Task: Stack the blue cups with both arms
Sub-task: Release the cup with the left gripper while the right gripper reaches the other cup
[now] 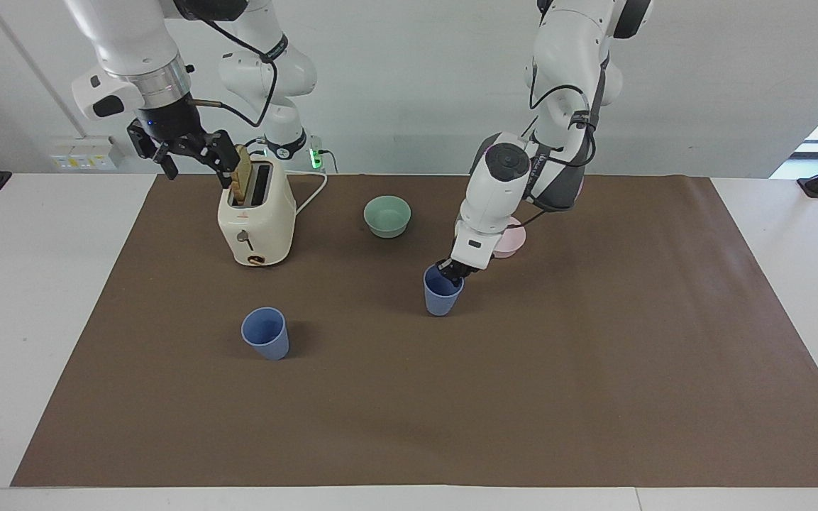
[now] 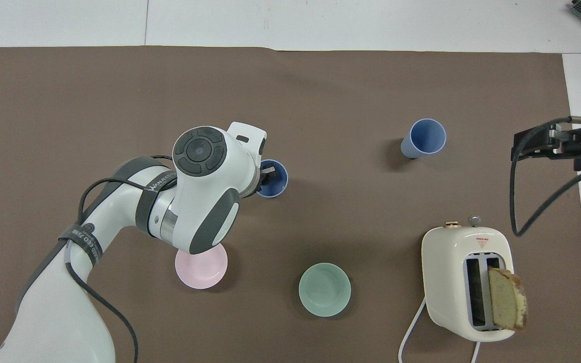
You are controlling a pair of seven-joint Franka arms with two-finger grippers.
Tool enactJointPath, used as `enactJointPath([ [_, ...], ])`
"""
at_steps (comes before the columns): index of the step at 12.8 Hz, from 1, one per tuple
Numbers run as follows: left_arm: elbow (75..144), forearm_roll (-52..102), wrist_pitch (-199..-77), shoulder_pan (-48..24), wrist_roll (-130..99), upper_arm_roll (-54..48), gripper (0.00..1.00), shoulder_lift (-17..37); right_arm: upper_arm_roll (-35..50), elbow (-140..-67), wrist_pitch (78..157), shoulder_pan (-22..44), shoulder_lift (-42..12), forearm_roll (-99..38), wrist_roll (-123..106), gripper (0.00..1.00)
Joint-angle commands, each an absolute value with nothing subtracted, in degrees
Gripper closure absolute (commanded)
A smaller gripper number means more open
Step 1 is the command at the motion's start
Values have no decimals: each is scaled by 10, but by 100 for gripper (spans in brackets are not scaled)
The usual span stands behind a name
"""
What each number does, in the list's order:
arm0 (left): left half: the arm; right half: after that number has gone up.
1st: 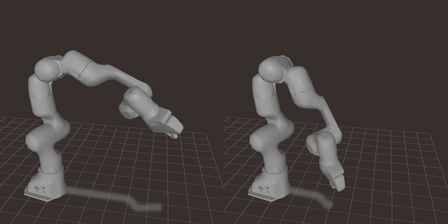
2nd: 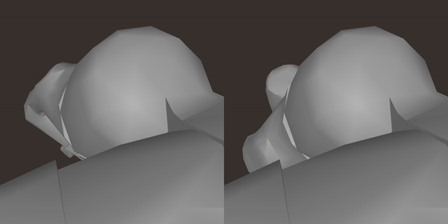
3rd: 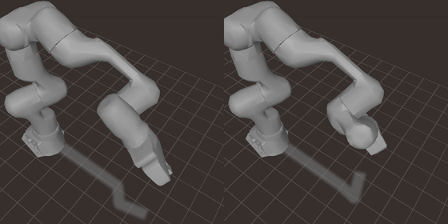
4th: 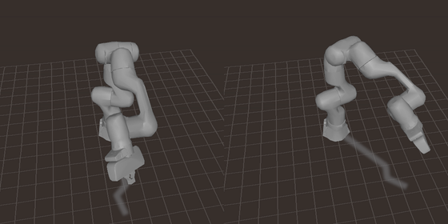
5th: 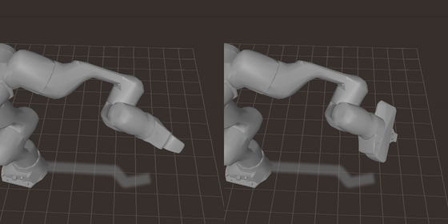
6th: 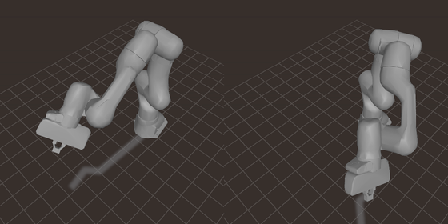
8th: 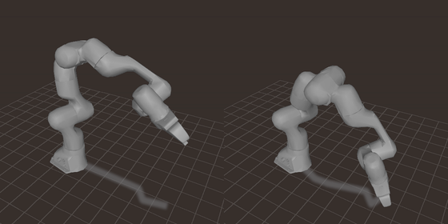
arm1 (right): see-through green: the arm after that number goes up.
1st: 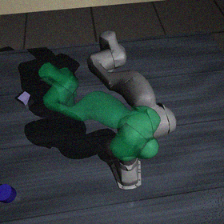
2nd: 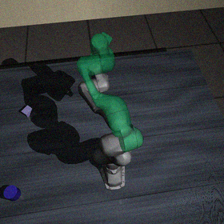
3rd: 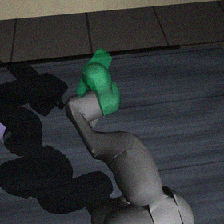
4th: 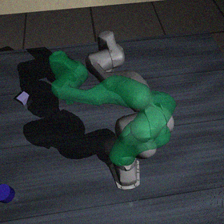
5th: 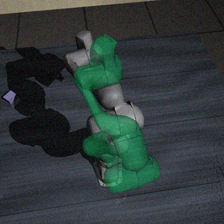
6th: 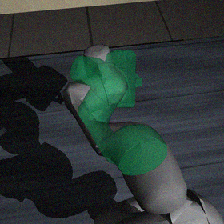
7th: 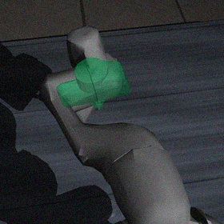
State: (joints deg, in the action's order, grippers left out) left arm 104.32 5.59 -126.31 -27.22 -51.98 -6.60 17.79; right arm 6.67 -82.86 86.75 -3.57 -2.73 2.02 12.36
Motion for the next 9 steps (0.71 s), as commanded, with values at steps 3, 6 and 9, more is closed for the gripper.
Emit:
enactJointPath([
  [3,1055,62,-1274,-279,-513,-56,21,171,71,-831,959,-46,-102,37,98,0],
  [6,1044,54,-1250,-275,-512,-53,0,161,71,-834,1010,-47,-155,45,96,0],
  [9,1016,34,-1213,-246,-464,-51,0,142,71,-856,1057,-46,-185,54,97,0],
])
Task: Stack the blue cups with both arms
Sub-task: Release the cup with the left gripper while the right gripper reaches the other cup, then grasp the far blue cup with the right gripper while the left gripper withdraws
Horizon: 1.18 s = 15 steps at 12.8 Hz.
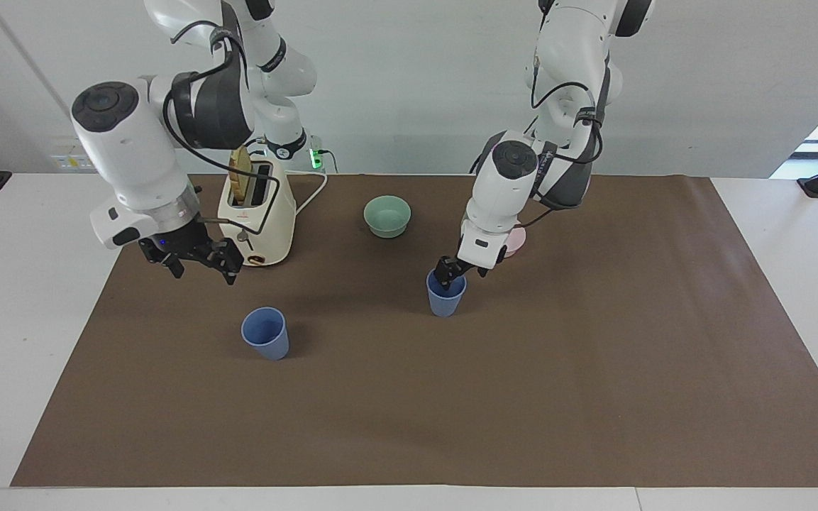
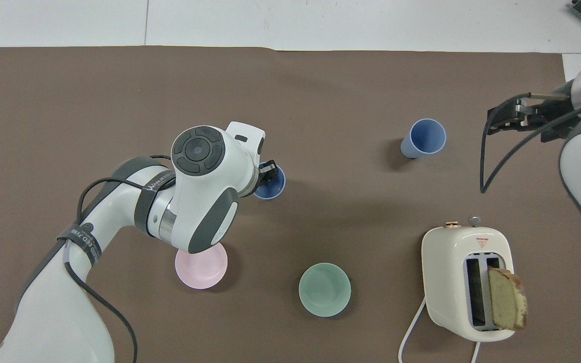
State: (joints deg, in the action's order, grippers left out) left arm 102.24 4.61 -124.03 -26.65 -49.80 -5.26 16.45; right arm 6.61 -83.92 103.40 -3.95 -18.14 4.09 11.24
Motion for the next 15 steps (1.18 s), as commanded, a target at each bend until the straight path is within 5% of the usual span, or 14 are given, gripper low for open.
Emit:
enactJointPath([
  [1,1018,34,-1205,-230,-442,-51,0,124,70,-880,1089,-48,-186,54,96,0],
  [11,1018,35,-1010,-54,-61,-50,0,-13,71,-930,1180,-44,-248,52,97,3],
  [15,1012,33,-972,-43,52,-24,0,-37,72,-925,1168,-42,-247,52,98,89],
])
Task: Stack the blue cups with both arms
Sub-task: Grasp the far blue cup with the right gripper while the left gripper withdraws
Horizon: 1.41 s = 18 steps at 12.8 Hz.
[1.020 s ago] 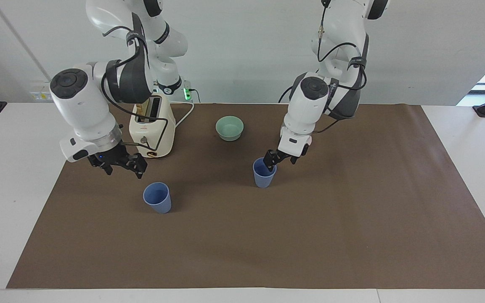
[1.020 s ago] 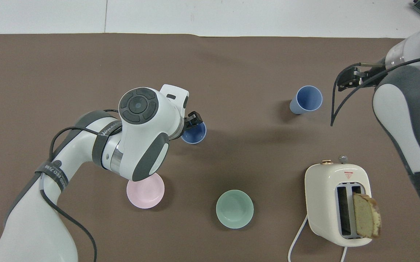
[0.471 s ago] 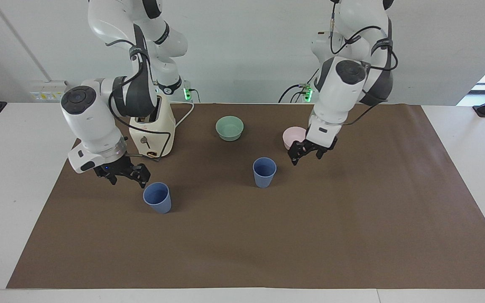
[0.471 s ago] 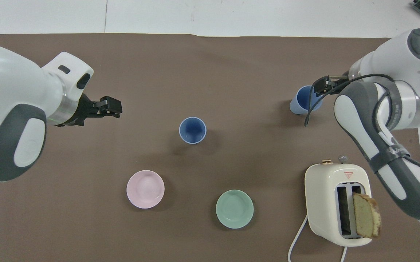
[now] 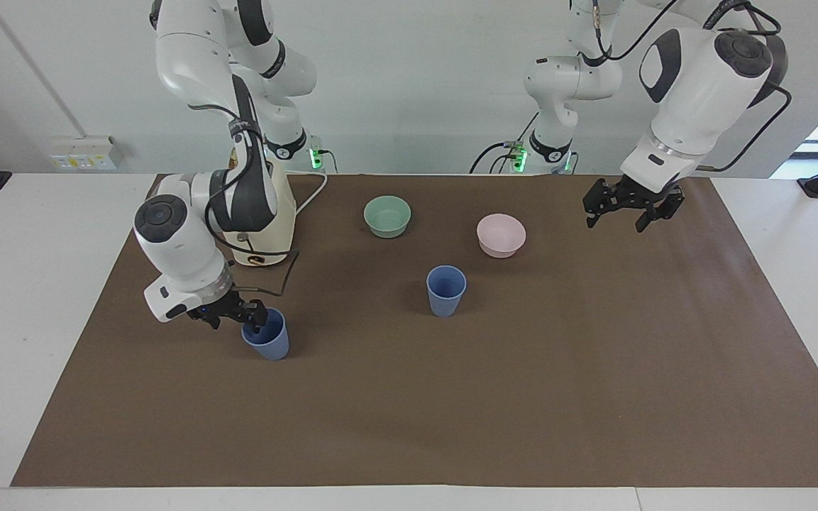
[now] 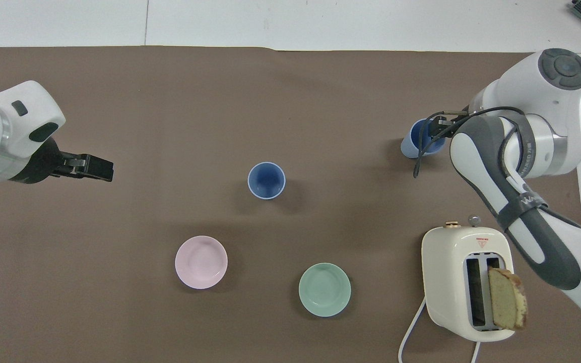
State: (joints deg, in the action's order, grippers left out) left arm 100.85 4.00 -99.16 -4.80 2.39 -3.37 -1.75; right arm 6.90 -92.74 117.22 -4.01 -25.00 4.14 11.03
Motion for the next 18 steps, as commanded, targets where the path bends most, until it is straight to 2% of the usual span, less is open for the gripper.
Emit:
enactJointPath([
  [1,992,33,-954,-43,48,-15,0,-39,73,-925,1168,-42,-246,49,101,100],
  [8,861,-18,-832,-54,54,7,0,-25,78,-922,1140,-41,-203,41,117,100],
  [13,886,1,-837,-49,47,8,0,-45,79,-921,1089,-21,-150,29,121,100],
  [18,885,20,-836,-47,54,11,0,-29,80,-917,1014,33,-86,20,194,100],
])
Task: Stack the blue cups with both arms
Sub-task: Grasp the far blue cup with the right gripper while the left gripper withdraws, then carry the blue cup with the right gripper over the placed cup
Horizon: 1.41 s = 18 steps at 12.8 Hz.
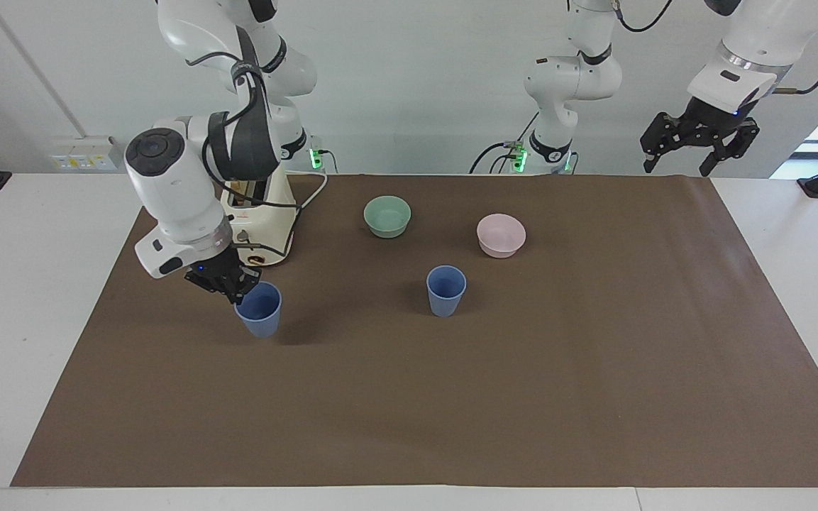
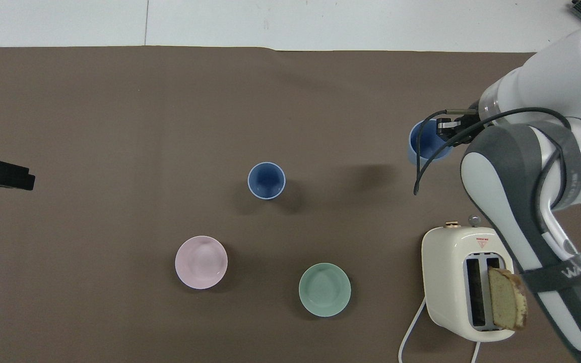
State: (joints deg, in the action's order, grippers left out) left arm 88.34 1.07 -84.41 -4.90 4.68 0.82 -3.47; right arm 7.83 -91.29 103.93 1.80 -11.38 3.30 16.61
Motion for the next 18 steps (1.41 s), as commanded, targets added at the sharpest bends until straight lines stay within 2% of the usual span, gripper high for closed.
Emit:
enactJointPath([
  [1,889,19,-836,-47,54,11,0,-32,80,-914,1000,52,-79,20,217,100],
  [4,895,18,-835,-47,54,11,0,-33,83,-878,987,113,-85,1,300,100],
  [6,890,19,-836,-46,48,11,0,-32,83,-860,991,132,-91,-44,315,100],
  [11,890,19,-834,-45,49,13,0,-33,84,-799,1032,203,-161,-57,369,100],
  [18,890,19,-834,-45,49,13,0,-33,92,-799,1102,233,-214,-80,378,100],
])
